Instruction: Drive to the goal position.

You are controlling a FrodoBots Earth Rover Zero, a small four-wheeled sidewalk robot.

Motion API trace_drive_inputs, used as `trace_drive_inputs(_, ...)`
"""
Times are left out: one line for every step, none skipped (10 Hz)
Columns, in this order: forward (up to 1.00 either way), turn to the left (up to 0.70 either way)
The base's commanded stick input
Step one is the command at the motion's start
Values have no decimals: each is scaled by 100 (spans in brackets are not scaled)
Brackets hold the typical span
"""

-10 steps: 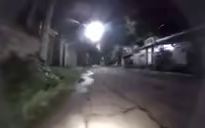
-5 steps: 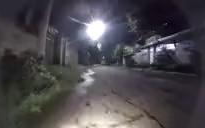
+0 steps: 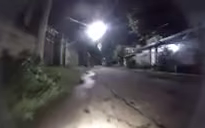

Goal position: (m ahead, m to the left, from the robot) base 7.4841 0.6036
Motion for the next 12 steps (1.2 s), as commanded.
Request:
trace_drive_inputs(50, 0)
trace_drive_inputs(50, 0)
trace_drive_inputs(50, 0)
trace_drive_inputs(50, 0)
trace_drive_inputs(50, 0)
trace_drive_inputs(50, 0)
trace_drive_inputs(50, 0)
trace_drive_inputs(50, -7)
trace_drive_inputs(50, -22)
trace_drive_inputs(50, -32)
trace_drive_inputs(50, -36)
trace_drive_inputs(50, -41)
